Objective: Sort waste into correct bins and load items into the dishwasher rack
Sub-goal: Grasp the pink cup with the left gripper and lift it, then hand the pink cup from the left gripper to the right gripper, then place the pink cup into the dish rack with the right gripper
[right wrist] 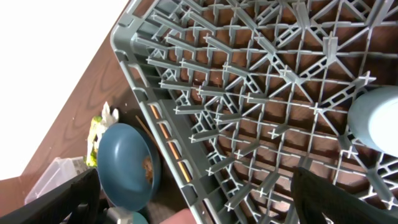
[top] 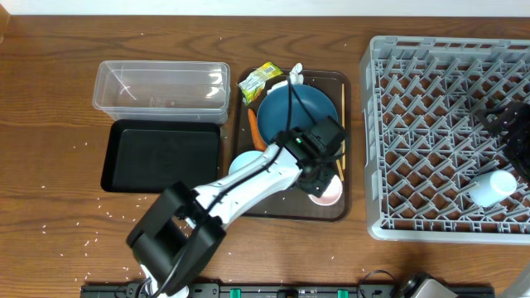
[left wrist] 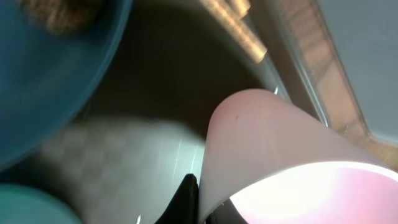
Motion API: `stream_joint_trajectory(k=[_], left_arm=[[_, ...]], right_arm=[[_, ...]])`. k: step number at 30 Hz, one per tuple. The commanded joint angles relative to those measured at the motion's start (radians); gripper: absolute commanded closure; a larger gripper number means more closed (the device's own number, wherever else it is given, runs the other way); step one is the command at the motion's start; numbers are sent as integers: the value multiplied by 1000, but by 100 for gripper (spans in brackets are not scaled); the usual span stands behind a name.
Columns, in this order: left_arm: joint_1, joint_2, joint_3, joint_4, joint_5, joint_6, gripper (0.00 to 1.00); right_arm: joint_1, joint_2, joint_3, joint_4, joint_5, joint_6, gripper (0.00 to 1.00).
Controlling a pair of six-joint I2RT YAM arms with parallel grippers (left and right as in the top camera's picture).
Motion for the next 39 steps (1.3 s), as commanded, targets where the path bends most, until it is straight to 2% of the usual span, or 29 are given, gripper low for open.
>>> stream_joint_trajectory(k=[1, 5, 9, 12, 15, 18, 21, 25, 27, 34, 39], left_arm=[[53, -107, 102, -67, -11, 3, 94], [183, -238, 190, -142, 121, 2, 93], [399, -350, 201, -98, 428, 2, 94], [562, -373, 201, -70, 743, -2, 94], [640, -368, 200, -74, 952, -9, 94], [666, -368, 200, -69, 1069, -9, 94], [666, -368, 200, -59, 1146, -10, 94], [660, -368, 200, -59, 1168, -21, 94], [660, -368, 200, -59, 1191, -21, 94], [660, -368, 200, -59, 1231, -21, 94], [660, -368, 200, -59, 1230, -21, 94]], right_arm=[[8, -1, 12, -3, -20, -53, 8], [30, -1, 12, -10, -108, -130, 1], [90, -1, 12, -10, -302, -238, 5], [192, -1, 12, 7, -568, -361, 10], [299, -1, 12, 37, -729, -447, 11], [436, -1, 12, 119, -791, -461, 11], [568, -1, 12, 212, -793, -460, 11], [731, 0, 12, 350, -729, -413, 13], [779, 0, 12, 401, -665, -369, 11], [899, 2, 12, 507, -669, -379, 9], [953, 4, 12, 557, -626, -378, 22]])
